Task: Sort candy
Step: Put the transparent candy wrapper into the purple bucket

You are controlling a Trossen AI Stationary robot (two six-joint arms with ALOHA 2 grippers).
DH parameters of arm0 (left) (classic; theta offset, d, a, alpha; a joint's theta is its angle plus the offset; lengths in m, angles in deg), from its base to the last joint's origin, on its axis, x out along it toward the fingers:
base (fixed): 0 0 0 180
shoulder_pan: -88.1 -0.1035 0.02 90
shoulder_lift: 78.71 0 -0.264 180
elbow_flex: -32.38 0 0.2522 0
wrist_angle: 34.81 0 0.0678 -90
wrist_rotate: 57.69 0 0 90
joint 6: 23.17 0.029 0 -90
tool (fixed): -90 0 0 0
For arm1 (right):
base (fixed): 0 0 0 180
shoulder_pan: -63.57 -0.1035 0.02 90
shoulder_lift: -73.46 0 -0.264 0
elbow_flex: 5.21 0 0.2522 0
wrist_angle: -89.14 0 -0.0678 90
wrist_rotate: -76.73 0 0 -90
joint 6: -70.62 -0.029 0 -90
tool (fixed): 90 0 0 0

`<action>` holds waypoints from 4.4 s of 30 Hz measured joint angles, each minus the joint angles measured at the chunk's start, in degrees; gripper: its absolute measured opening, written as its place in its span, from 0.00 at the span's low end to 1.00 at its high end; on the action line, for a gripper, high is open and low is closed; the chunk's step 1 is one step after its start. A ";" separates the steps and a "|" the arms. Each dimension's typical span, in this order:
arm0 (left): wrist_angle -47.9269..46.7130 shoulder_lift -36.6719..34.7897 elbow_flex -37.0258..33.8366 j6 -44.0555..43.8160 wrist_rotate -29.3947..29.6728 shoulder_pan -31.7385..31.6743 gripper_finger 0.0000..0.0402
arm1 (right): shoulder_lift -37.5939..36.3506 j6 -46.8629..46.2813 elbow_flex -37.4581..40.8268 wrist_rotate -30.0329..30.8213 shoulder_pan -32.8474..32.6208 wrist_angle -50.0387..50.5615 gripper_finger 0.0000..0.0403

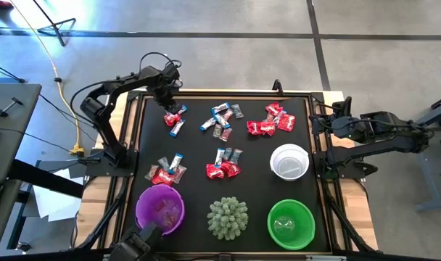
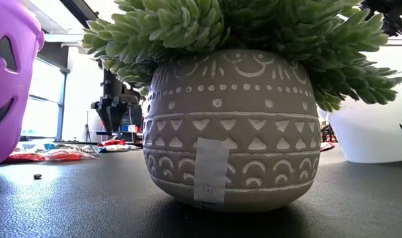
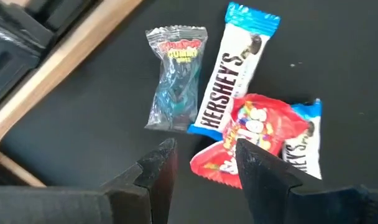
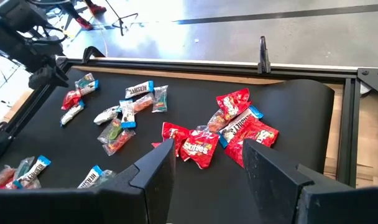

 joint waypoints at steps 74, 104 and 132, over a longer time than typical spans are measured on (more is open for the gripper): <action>-17.10 -33.19 0.00 -45.83 -8.28 50.40 0.01 | -0.02 0.88 0.02 -19.17 0.00 -4.77 0.45; -7.04 -21.63 0.00 -88.57 -4.75 90.46 0.17 | -0.02 10.71 0.02 -21.64 0.00 -4.54 0.45; -27.02 -25.36 8.23 -68.69 11.13 75.11 0.22 | -0.02 11.80 0.02 -17.58 0.00 -1.29 0.45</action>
